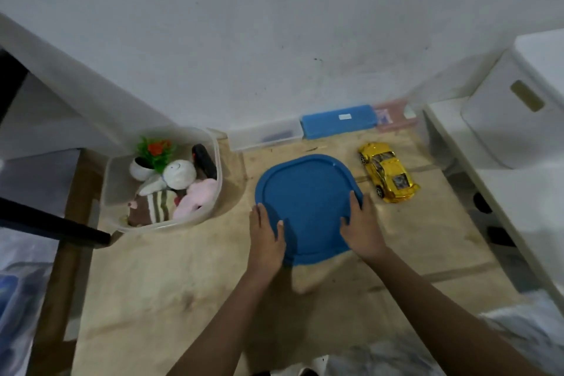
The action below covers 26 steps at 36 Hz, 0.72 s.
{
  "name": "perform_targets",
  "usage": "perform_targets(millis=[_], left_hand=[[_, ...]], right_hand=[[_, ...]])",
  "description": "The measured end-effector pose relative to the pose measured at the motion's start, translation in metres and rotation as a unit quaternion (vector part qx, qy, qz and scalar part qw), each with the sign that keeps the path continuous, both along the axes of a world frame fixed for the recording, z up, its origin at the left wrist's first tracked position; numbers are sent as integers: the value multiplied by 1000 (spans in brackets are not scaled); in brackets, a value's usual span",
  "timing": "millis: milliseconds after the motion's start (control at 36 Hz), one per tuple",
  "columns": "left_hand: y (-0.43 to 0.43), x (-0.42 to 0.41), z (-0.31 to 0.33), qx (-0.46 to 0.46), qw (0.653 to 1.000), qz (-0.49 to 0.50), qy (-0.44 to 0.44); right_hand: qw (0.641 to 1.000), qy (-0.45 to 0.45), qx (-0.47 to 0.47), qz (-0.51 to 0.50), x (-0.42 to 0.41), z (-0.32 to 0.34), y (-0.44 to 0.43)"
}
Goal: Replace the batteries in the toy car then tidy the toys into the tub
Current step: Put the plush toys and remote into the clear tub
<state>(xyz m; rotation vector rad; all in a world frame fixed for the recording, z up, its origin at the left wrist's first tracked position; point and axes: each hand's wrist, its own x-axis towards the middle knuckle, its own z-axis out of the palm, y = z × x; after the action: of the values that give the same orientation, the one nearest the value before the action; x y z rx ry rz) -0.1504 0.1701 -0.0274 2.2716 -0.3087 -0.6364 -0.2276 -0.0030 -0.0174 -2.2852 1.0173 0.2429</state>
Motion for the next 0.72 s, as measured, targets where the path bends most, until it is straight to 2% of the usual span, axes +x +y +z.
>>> perform_targets(millis=[361, 583, 722], left_hand=[[1, -5, 12, -61, 994, 90, -5], [10, 14, 51, -105, 986, 100, -84], [33, 45, 82, -124, 974, 128, -141]], right_hand=[[988, -124, -27, -92, -20, 3, 13], [970, -211, -26, -115, -5, 32, 14], [957, -277, -21, -86, 27, 60, 30]])
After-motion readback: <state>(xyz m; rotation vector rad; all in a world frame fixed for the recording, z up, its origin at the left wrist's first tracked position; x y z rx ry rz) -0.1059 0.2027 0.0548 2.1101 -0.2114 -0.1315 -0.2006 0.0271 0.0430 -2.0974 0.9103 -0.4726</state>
